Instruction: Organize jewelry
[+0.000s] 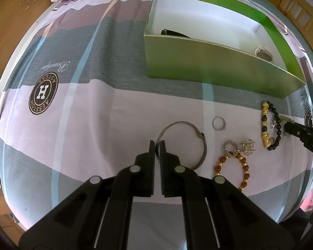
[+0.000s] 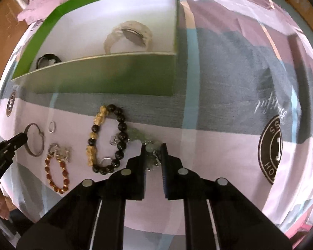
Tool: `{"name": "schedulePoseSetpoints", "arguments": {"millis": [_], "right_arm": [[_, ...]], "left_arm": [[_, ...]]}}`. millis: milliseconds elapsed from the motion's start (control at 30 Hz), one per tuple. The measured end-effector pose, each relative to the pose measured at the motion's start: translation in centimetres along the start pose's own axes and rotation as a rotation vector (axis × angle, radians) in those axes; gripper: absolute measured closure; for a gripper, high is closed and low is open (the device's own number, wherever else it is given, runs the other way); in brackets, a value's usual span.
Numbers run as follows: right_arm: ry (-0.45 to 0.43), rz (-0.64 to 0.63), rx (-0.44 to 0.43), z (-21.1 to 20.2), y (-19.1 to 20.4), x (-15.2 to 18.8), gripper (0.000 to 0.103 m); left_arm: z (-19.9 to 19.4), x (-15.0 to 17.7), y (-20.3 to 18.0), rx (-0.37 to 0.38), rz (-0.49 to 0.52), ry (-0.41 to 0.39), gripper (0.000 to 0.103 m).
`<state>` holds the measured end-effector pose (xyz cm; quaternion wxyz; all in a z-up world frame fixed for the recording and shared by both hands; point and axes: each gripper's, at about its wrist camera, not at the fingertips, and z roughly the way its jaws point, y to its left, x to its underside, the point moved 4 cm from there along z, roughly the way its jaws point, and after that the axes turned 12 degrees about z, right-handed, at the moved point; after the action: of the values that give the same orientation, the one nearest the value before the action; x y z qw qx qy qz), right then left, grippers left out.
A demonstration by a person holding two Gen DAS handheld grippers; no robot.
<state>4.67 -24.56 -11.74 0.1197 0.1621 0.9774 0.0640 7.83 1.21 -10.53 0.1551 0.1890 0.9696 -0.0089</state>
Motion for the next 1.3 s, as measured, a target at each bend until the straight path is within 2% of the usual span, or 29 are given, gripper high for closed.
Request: {"name": "schedulePoseSetpoints", "arguments": {"millis": [133,367,567,733,867,967,1133,1300], "right_arm": [[-0.065,-0.003,-0.024,-1.7,0.2,-0.3,0.092],[-0.084,0.031,-0.057,-2.5,-0.4,-0.5,0.092],[-0.208,0.060,-0.152,-6.8,-0.4,-1.8,0.092],[-0.254,0.055,-0.182,-8.2,0.7,-2.3,0.092],[-0.352,0.046,-0.200,-10.2,1.3,-2.2,0.092],[-0.397,0.051,-0.244,-11.2,1.7,-2.4,0.092],[-0.401,0.054,-0.254,-10.5,2.7,-3.5,0.092],[-0.409,0.046,-0.263,-8.5,4.5,-5.5,0.092]], "left_arm": [[-0.5,-0.3,0.4,0.006,-0.014,-0.018,0.100],[-1.9,-0.7,1.4,0.061,-0.059,-0.070,0.100],[-3.5,-1.1,1.5,0.065,-0.072,-0.117,0.100],[-4.8,-1.5,1.1,0.043,-0.083,-0.173,0.100],[-6.6,-3.0,0.7,0.026,-0.068,-0.252,0.100],[-7.6,-3.9,0.3,0.037,-0.065,-0.296,0.099],[-7.8,-6.5,-0.2,0.024,-0.074,-0.356,0.099],[-6.6,-9.4,-0.4,0.016,-0.066,-0.353,0.099]]}}
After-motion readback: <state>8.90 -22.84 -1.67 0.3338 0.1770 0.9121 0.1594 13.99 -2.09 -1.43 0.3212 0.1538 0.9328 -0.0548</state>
